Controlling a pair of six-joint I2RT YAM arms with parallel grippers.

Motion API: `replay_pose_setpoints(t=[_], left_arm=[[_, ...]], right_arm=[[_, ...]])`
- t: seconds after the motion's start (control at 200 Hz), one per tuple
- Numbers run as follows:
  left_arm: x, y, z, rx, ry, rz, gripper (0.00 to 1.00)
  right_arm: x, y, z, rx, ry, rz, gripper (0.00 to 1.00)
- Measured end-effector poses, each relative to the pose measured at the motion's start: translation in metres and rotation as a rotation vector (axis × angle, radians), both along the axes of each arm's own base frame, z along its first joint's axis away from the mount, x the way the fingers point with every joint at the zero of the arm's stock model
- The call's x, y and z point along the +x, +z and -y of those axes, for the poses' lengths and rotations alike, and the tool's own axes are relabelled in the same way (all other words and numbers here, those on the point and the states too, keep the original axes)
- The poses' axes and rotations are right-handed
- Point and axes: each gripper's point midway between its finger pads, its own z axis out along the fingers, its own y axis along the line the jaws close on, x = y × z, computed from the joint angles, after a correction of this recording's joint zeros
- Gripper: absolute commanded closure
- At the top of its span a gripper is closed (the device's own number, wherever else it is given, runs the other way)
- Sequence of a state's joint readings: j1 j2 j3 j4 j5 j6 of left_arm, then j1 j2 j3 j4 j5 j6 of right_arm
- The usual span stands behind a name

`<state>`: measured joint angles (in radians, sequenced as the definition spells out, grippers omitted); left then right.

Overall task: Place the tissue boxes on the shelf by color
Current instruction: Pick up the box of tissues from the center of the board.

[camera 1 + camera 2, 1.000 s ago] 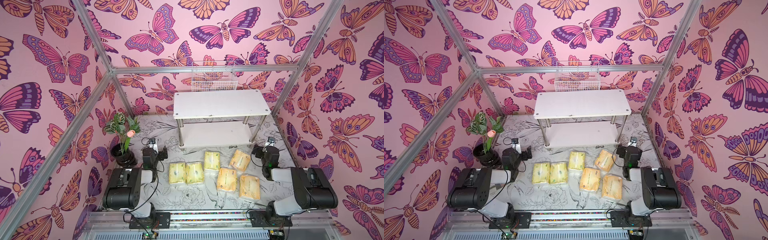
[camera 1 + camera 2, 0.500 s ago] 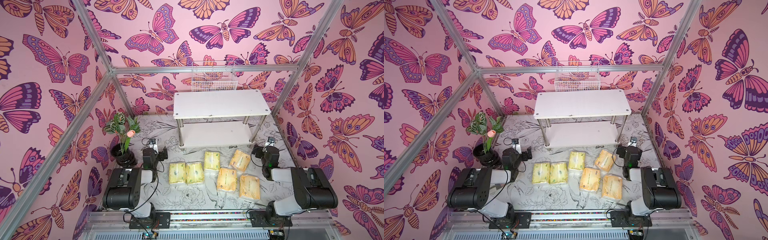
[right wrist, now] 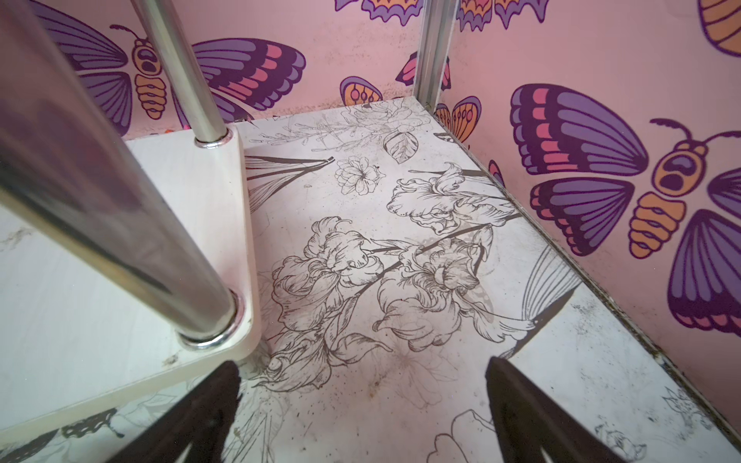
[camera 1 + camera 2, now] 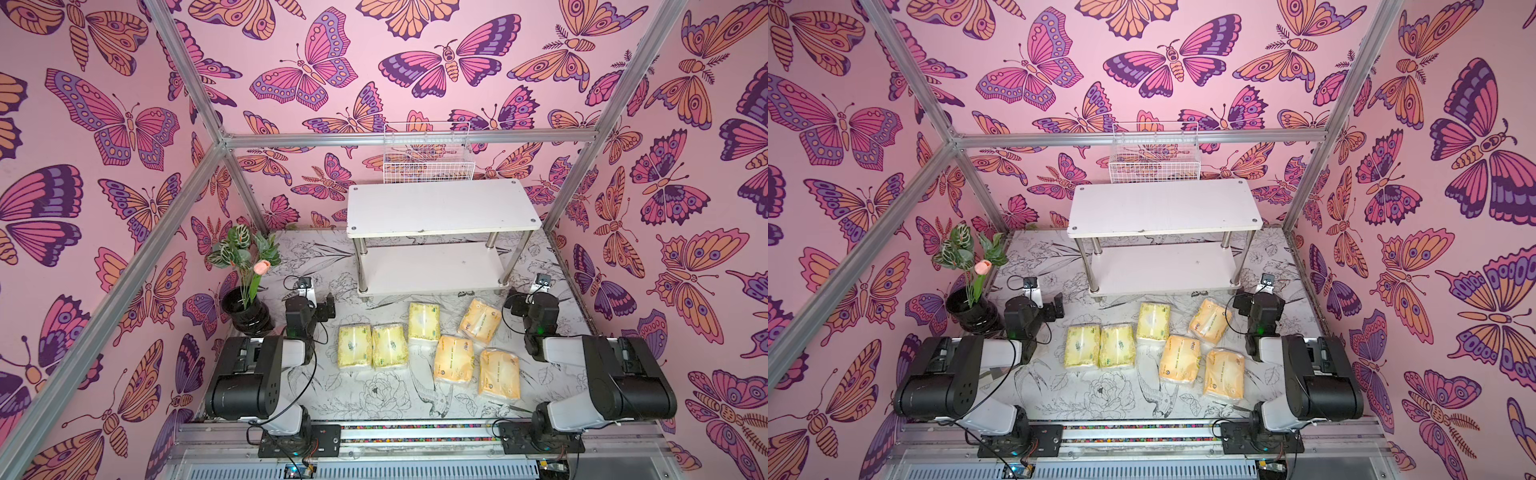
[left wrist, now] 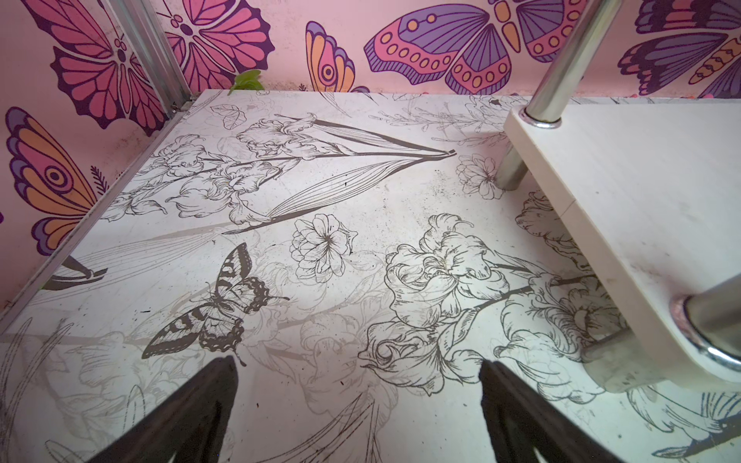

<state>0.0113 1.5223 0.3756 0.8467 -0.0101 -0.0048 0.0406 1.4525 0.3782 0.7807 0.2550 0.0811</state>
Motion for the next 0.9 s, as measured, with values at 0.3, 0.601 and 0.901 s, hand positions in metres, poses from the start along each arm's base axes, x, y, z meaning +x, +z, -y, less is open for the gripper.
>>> replay_pose_setpoints(t=[0.3, 0.601, 0.901], left_arm=[[-0.014, 0.074, -0.001, 0.010, 0.058, 0.139, 0.00], [-0.047, 0.177, 0.023, -0.256, 0.043, 0.198, 0.00], [-0.111, 0.133, 0.091, -0.473, -0.138, -0.153, 0.00]], right_arm=[[-0.009, 0.128, 0.011, 0.137, -0.115, 0.151, 0.01], [-0.049, 0.121, -0.011, 0.441, -0.091, 0.019, 0.01], [-0.081, 0.090, -0.103, 0.715, 0.234, -0.266, 0.01]])
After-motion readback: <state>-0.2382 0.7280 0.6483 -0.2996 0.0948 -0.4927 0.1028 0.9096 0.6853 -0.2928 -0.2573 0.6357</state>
